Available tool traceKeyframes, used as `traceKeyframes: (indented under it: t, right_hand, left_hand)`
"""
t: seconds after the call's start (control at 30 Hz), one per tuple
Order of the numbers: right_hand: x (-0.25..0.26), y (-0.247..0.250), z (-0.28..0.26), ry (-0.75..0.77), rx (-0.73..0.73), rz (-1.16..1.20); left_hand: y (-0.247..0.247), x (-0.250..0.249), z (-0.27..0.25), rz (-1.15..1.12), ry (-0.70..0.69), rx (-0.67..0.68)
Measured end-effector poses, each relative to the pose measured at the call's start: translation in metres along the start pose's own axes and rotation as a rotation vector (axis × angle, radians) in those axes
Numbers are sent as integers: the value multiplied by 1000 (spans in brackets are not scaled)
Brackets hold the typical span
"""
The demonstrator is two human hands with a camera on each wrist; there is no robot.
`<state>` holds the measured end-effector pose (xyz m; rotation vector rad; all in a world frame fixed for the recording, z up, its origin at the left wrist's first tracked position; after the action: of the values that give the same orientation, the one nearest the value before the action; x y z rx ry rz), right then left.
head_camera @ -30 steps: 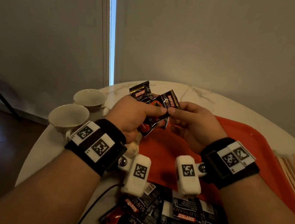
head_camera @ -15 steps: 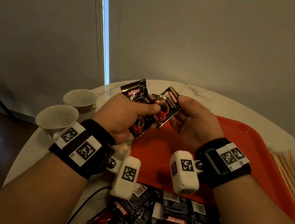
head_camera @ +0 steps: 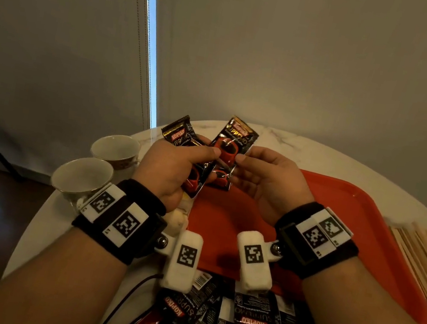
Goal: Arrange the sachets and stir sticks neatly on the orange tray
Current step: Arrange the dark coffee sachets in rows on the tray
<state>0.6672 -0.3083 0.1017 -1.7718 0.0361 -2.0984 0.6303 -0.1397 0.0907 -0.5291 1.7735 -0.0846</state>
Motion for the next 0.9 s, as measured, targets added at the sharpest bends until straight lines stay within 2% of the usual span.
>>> traceKeyframes:
  t: [0.17, 0.23, 0.33, 0.53, 0.9]
  right_hand:
    - [-5, 32, 13, -72, -293, 42]
    - [-16, 40, 14, -159, -324, -20]
    - [-33, 40, 14, -292, -220, -210]
    - [-38, 25, 25, -330, -38, -500]
    - [-40, 15, 35, -398, 3, -751]
  left_hand:
    - [14, -1, 7, -107, 53, -115]
    - [17, -1, 10, -136, 61, -126]
    - [21, -2, 10, -159, 45, -155]
    - [22, -5, 7, -172, 36, -164]
    - [24, -6, 7, -177, 50, -172]
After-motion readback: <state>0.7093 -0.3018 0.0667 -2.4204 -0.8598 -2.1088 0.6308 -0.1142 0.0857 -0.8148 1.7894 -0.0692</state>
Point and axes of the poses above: each hand's wrist, its own z-axis towards the middle knuckle, its own y-axis out of the back of the hand, x = y × z, the point moved 6 cm from there along z, towards the middle knuckle, and after that the axes turned 12 degrees about y, right-handed, at the moved point
